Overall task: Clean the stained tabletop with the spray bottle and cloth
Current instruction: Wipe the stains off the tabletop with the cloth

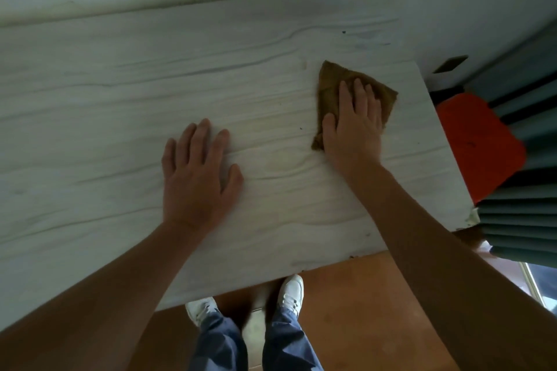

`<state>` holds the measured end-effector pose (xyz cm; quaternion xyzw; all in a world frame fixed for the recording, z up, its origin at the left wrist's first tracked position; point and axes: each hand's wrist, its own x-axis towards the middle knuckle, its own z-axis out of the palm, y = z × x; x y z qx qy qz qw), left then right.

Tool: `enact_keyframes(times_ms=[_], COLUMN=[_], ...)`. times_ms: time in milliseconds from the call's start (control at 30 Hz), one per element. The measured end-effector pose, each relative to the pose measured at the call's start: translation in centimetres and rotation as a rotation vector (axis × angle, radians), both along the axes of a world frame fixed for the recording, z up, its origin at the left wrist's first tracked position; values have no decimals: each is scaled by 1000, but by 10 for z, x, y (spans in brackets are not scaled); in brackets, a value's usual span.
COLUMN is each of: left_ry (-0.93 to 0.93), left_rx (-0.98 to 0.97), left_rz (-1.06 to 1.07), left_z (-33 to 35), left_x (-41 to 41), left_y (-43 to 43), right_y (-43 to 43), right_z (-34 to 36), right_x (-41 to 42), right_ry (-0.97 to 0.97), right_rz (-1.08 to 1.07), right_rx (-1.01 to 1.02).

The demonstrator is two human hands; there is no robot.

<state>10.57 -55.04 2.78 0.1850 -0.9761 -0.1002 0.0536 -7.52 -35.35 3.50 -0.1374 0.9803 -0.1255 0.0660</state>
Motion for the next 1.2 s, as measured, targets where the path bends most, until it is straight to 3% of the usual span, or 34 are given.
enact_keyframes(times_ms=[67,167,333,567,767,900,1033,1100,1200], left_ry=[8,-1,-12,8,9,11,6,8,9], left_rx=[-6,-15,-12,-13,-29,-21,-25,-25,-21], left_rz=[-2,4,4,0,0,-6,-9,-6,-3], left_z=[0,-1,-2,-4,-3,-3,-3,-3,-3], left_x=[0,0,0,-1,0,0,-1,-1,-1], left_y=[-1,-1,-2,-2,-2,-2,-2,-2,-2], right_y=[-33,-66,-25,41,-35,-79,-62,-48,-30], right_z=[-1,-3,0,8,1,-3,-2,-1,-5], right_x=[2,31,62,-36,-84,-41,-8,-31,-93], right_ry=[16,49,27,16,20,55,56,71,118], right_rz=[42,269,580,400,118,370,693,729,578], right_rx=[-1,-44,8,83,55,-29,-52,-26,-4])
